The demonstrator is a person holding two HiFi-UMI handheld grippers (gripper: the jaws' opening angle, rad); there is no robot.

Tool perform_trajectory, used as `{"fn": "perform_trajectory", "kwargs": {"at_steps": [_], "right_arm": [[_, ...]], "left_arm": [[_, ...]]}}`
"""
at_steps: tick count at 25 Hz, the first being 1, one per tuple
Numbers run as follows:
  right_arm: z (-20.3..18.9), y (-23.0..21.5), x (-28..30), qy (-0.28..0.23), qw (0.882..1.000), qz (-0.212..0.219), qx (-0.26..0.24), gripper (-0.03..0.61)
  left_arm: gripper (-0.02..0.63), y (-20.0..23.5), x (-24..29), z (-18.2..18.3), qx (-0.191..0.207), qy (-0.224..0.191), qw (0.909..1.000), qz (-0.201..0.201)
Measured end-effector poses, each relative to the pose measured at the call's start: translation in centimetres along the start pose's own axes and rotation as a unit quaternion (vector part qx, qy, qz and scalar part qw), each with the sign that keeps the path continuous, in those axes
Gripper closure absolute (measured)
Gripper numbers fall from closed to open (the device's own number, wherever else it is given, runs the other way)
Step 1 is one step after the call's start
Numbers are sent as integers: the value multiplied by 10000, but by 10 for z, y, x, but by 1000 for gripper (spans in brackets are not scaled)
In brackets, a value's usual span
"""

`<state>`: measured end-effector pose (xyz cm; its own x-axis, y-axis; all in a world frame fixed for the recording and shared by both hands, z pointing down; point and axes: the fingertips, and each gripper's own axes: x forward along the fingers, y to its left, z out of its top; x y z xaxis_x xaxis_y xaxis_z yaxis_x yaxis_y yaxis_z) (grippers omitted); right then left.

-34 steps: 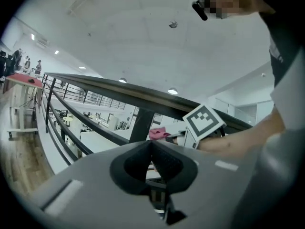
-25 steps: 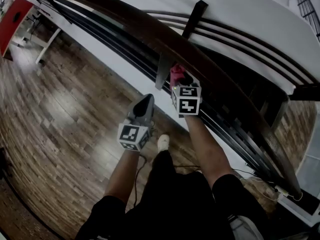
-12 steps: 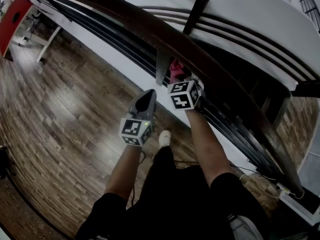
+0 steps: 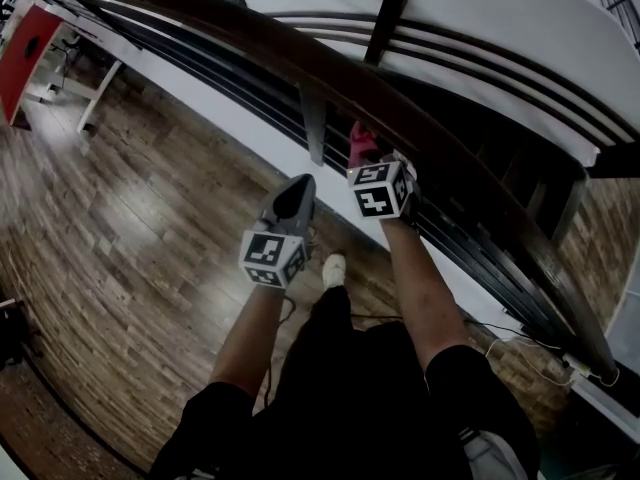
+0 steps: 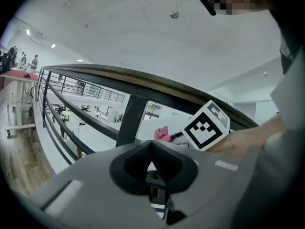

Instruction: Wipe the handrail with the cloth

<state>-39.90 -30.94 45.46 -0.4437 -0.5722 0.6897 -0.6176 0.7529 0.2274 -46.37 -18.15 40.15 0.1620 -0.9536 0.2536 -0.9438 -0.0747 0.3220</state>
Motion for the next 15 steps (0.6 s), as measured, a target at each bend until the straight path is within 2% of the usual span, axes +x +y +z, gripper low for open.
{"fn": "perform_trajectory", "kwargs": {"at_steps": [9,15], "right_arm": [[-32,-16,-18,129,9995,-125,271,526],[-48,-30,-31,247,9989,-166,366,526]], "left_arm": [[614,-16,7,5,191,-20,9997,141],[614,-33,13,4,297,76,9995,-36]]}}
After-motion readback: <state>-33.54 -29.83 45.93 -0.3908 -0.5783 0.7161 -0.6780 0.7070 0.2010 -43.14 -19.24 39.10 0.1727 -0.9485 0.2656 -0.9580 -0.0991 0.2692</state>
